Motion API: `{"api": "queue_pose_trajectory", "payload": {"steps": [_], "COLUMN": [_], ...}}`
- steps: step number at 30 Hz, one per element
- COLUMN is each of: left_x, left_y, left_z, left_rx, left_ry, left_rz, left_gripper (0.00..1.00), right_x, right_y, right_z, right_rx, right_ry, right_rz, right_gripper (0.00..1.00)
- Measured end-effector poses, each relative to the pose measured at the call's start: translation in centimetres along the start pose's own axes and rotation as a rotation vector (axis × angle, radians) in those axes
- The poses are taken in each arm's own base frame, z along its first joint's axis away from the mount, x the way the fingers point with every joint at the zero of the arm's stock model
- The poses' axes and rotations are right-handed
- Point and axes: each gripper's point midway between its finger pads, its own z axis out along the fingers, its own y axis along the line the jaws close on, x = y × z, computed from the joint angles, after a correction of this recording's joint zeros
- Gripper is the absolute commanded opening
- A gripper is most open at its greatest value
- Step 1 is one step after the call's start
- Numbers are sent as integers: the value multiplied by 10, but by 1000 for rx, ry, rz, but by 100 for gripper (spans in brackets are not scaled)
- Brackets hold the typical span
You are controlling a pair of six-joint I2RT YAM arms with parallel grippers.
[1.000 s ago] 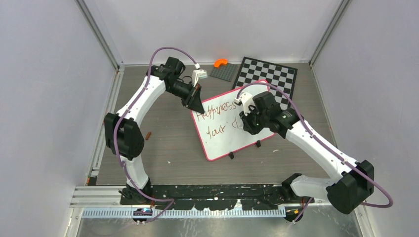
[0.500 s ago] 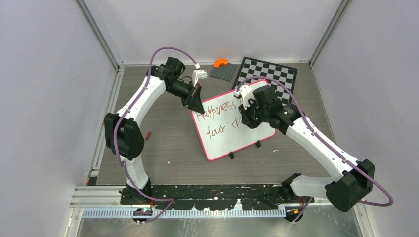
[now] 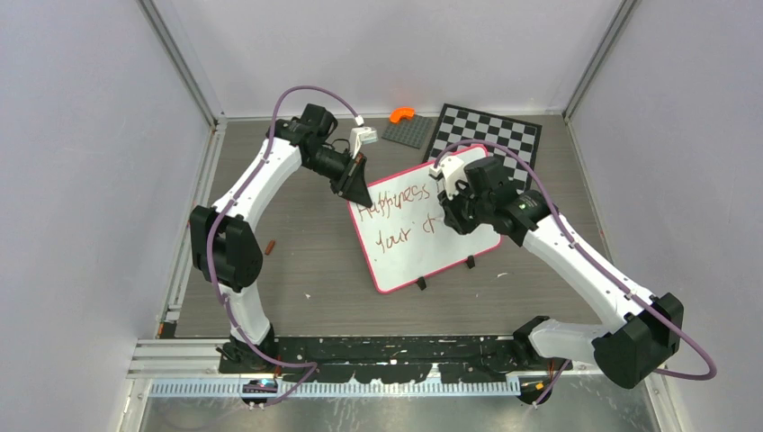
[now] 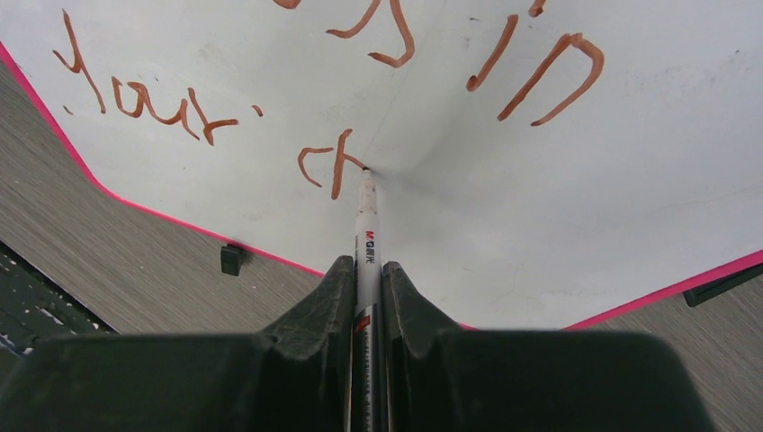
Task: Write a sentence on the whiteboard
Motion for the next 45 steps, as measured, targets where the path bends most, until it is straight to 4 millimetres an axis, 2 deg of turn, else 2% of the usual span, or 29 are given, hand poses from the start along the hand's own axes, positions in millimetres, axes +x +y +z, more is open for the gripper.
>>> {"api": "queue_pose_trajectory", "payload": {"steps": [13,20,25,30,45], "left_x": [0,0,0,0,0], "left_y": [0,0,0,0,-1], "left_z": [0,0,0,0,0], "left_rx": [-1,0,0,0,1], "left_ry": [1,0,0,0,1], "left_rz": [0,1,1,2,4], "left_gripper": [0,0,0,0,0], "right_x": [24,30,29,15,12], "right_y": [4,11,15,7,-8], "right_z": [3,2,-9,-18,-14], "right_rx": [-15,-46,-66,-37,36], "right_ry": [51,70,57,12,11], "right_rz": [8,13,28,41,43], "right_gripper": [0,0,0,0,0]}}
